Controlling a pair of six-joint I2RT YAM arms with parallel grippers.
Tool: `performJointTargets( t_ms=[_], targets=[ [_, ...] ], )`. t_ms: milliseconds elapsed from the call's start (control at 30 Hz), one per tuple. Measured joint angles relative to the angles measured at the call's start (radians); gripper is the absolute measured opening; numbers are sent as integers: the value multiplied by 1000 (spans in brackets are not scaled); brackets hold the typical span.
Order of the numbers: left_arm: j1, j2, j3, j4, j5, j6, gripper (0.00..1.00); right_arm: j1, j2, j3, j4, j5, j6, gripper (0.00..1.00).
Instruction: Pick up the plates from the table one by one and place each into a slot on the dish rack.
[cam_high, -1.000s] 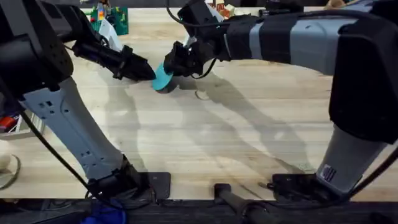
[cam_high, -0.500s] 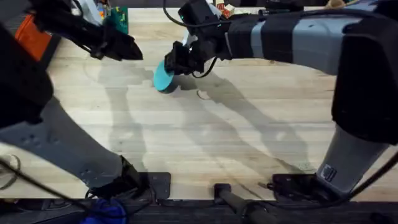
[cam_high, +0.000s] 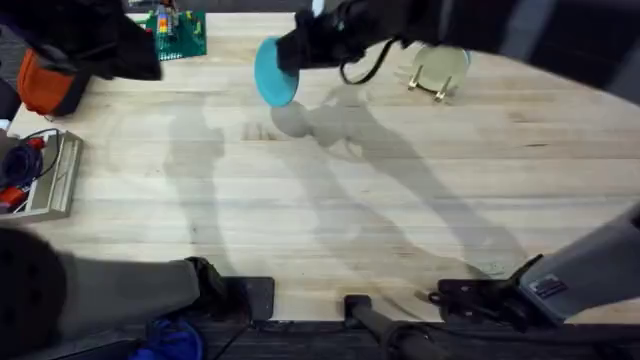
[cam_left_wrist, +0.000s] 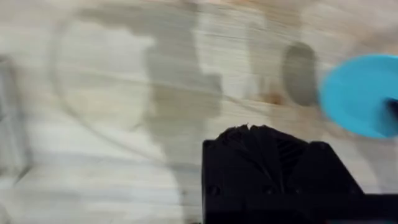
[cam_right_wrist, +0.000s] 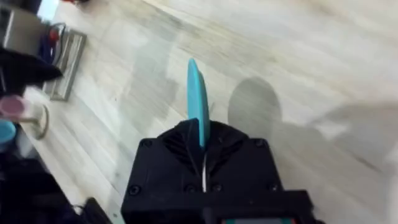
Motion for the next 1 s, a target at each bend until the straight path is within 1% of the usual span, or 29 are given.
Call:
performJointTargets(
  t_ms=[33,67,200,333,367,433,500,567,600,633,667,800,1000],
  targets=[
    [0,-70,0,-7,-91,-44,41,-21,-64,0,-30,0,-111,32],
    [0,-87,0,-10,-110,-53,41,-29,-83,0,-35,0,-144,32],
    [0,-123,0,-27,-150,-74,41,-69,-160,0,-48,0,-275,32],
    [0,-122,0,-43,-165,-82,41,-109,-222,2,-71,1,-375,31],
    [0,-122,0,-45,-166,-83,54,-119,-237,4,-84,1,-402,31],
    [0,-122,0,-46,-168,-85,178,-135,-262,5,-112,3,-455,31],
    [0,-122,0,-49,-171,-86,484,-152,-285,6,-140,4,-502,32],
    [0,-122,0,-48,-175,-88,760,-169,-304,6,-160,4,-541,32],
    [0,-122,0,-48,-177,-91,931,-179,-311,6,-165,4,-558,32],
    [0,-122,0,-48,-177,-94,971,-190,-317,6,-167,4,-571,32],
    [0,-122,0,-48,-178,-94,988,-203,-321,6,-167,4,-583,32],
    [0,-122,0,-48,-181,-94,995,-293,-327,7,-166,5,-630,32],
    [0,-122,0,-48,-181,-94,995,-337,-343,7,-165,7,-694,32]
  ],
)
